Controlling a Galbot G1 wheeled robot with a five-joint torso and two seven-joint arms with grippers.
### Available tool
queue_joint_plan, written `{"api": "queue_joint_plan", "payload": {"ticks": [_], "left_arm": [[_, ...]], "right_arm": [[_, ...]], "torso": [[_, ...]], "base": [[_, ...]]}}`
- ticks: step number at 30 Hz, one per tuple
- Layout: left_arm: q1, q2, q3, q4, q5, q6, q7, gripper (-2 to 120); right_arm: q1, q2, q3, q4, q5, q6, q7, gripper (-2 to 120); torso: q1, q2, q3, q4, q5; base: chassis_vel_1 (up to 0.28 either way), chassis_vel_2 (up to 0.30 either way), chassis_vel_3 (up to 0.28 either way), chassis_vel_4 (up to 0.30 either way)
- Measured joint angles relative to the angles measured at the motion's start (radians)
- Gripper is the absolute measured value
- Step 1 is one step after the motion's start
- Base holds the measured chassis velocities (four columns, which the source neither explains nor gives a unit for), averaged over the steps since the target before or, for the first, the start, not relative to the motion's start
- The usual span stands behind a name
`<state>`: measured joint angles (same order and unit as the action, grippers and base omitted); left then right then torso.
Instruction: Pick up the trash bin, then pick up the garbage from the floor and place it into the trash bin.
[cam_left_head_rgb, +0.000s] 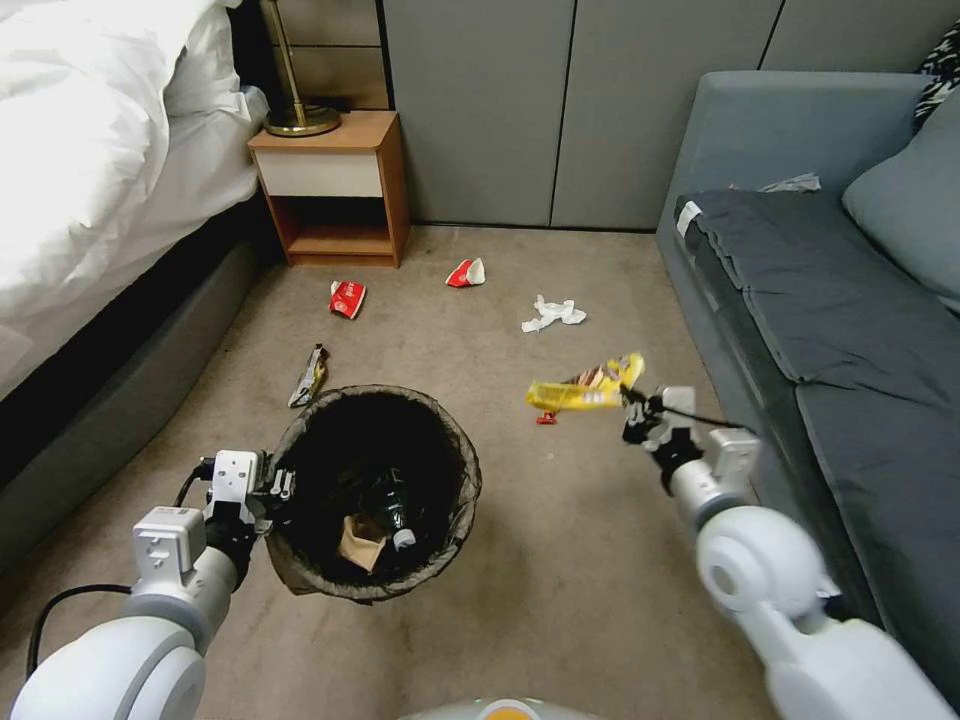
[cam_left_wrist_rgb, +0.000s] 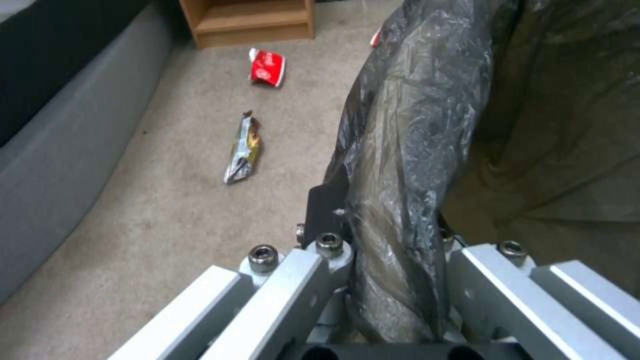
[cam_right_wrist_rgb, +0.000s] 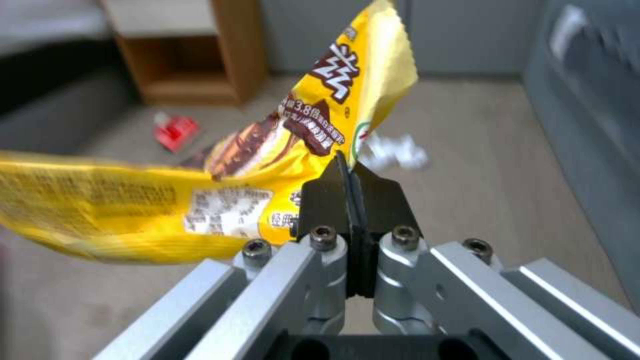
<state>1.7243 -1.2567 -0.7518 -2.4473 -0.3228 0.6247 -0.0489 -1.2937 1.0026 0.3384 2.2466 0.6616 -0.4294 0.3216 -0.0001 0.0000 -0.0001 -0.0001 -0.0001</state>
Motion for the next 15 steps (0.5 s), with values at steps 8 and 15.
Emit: {"api": "queue_joint_plan", "payload": {"ticks": [8, 15], "left_arm": [[-0.012, -0.004, 0.012, -0.007, 0.032, 0.004, 0.016, 3], [-0.012, 0.002, 0.018, -0.021, 0.033, 0.011, 0.02, 3]], "right_arm": [[-0.001, -0.058, -0.042, 0.132, 0.027, -0.022, -0.067, 0], [0.006, -0.07, -0.082, 0.189, -0.011, -0.021, -0.194, 0]], "torso": [[0.0, 0.0, 0.0, 0.0, 0.0001], [0.0, 0.0, 0.0, 0.0001, 0.0]], "base": [[0.0, 0.0, 0.0, 0.0], [0.0, 0.0, 0.0, 0.0]]}}
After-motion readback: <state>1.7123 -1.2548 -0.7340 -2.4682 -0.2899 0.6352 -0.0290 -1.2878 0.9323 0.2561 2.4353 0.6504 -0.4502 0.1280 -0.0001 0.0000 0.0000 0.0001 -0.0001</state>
